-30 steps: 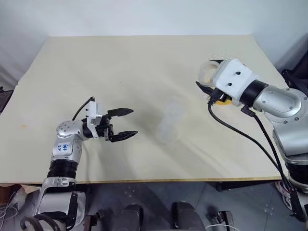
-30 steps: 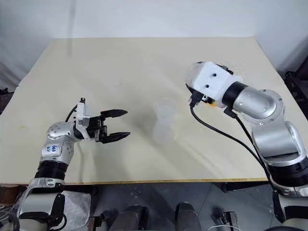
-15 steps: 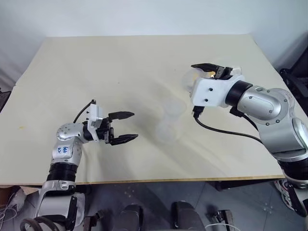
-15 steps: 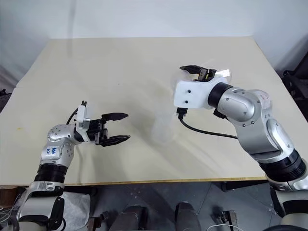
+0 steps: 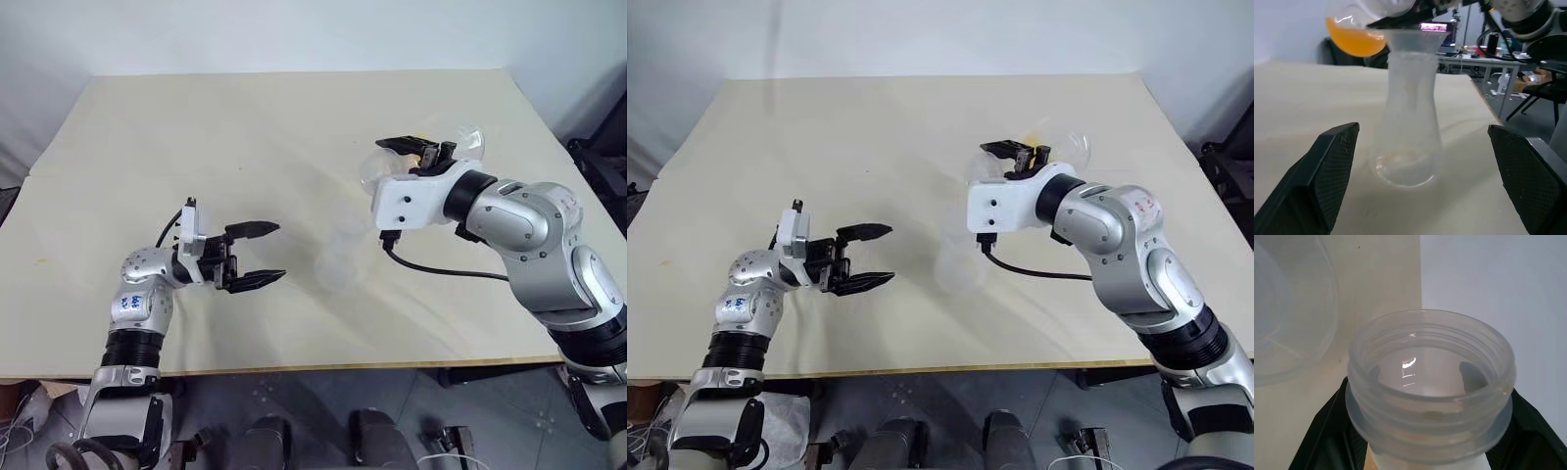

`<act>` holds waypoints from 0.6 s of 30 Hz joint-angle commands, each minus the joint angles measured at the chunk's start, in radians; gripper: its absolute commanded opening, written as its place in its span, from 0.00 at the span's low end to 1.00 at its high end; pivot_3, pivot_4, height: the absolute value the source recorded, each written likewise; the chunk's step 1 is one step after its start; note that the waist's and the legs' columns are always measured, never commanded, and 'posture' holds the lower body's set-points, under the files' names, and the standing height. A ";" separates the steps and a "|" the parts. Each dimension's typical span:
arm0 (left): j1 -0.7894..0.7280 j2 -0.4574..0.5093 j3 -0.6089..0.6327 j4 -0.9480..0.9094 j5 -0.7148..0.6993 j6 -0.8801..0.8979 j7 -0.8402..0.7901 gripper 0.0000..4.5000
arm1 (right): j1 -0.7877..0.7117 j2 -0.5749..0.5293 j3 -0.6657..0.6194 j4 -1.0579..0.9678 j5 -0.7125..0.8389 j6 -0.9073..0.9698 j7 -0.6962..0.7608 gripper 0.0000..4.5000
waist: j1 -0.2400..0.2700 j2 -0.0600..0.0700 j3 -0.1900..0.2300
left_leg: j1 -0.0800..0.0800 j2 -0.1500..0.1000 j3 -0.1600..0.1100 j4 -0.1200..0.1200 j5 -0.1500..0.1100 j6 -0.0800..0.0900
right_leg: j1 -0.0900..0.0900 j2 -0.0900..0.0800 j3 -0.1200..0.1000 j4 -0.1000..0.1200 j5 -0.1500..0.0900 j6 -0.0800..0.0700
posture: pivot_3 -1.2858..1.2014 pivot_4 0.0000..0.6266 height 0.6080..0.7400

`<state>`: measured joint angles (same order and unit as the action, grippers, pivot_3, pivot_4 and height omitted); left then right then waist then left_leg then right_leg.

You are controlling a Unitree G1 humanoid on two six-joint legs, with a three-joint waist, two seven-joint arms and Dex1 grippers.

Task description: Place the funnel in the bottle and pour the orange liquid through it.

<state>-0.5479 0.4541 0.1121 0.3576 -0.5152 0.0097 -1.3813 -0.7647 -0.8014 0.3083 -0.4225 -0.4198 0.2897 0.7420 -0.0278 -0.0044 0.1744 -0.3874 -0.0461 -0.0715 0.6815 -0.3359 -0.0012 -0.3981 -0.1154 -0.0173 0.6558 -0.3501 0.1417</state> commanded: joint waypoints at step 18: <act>0.016 0.008 0.052 -0.030 -0.043 -0.019 -0.027 1.00 | -0.048 0.044 -0.016 0.011 -0.141 -0.140 0.054 0.55 | -0.001 0.000 0.000 | 0.000 0.000 0.000 0.000 0.000 0.000 | 0.000 0.000 0.000 0.000 0.000 0.000 | 0.52 0.24 1.00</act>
<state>-0.5362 0.4601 0.1577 0.3569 -0.5414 0.0013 -1.3992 -0.7801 -0.7583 0.3099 -0.3881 -0.5407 0.1704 0.8002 -0.0283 -0.0044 0.1745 -0.3874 -0.0463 -0.0715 0.6816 -0.3359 -0.0012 -0.3982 -0.1154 -0.0172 0.6563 -0.3501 0.1417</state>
